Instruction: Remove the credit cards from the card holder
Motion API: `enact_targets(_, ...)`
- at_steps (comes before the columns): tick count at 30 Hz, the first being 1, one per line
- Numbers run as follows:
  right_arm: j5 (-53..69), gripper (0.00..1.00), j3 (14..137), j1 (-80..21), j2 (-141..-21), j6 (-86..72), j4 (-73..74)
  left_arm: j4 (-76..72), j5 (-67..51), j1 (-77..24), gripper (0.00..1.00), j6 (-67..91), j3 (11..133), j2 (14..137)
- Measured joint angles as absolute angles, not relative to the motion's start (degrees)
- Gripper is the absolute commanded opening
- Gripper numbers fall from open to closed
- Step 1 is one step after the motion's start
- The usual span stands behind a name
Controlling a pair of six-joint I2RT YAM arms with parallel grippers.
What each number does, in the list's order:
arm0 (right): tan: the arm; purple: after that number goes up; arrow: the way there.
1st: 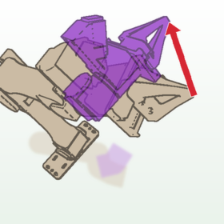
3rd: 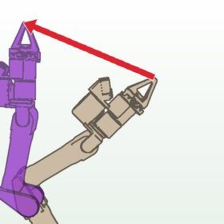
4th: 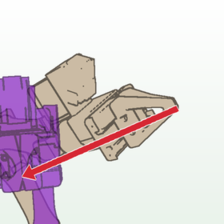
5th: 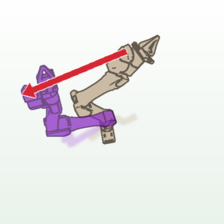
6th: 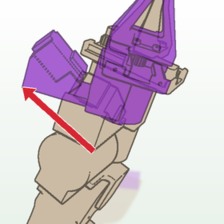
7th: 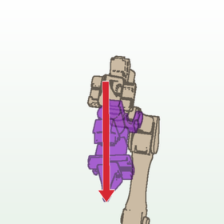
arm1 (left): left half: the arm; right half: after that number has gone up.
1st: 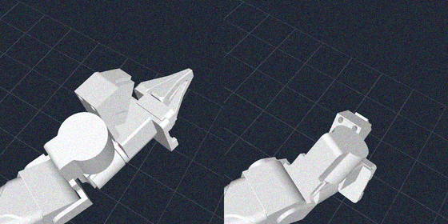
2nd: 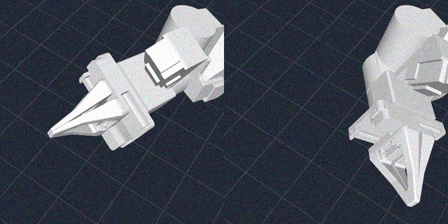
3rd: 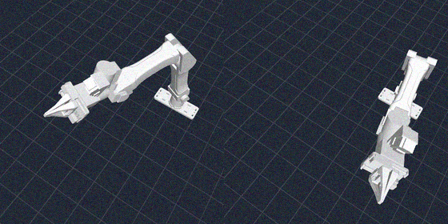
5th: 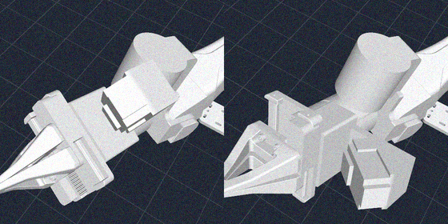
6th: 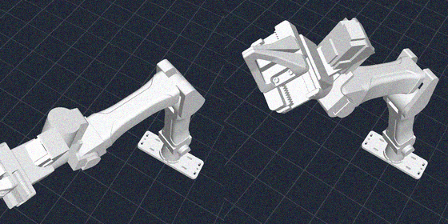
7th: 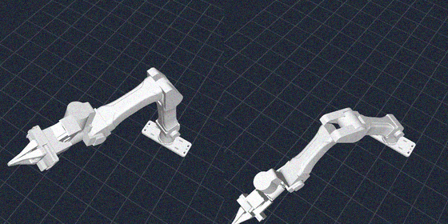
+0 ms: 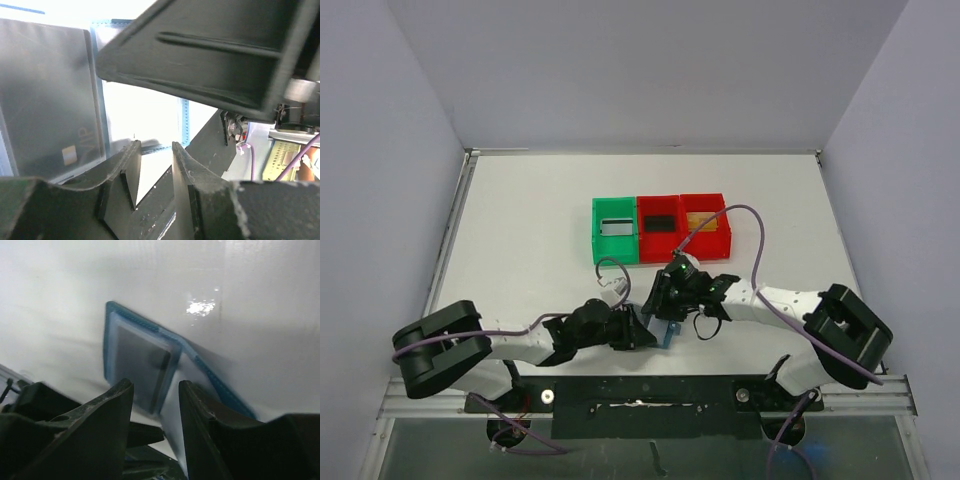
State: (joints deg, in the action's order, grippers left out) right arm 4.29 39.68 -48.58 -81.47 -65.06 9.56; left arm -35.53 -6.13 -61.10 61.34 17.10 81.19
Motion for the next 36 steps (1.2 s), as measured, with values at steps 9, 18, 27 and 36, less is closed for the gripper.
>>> enact_targets(9, 2.7, 0.49, 42.0, -49.0, -85.7, -64.1, 13.0, -20.2, 5.1, -62.2, 0.36, 61.5, 15.9, 59.7)
enact_targets(18, 1.4, 0.62, 48.2, -50.7, -90.6, -59.0, 15.9, 5.5, 14.8, -54.2, 0.42, 63.6, 15.8, 40.6)
enact_targets(27, -6.4, 0.73, 55.6, -55.8, -96.1, -60.8, 22.4, 11.0, 9.9, -46.5, 0.43, 62.2, 15.5, 42.2)
enact_targets(36, -13.8, 0.58, 61.2, -59.0, -100.2, -61.7, 29.0, 11.3, 7.1, -46.4, 0.43, 60.9, 15.5, 45.7)
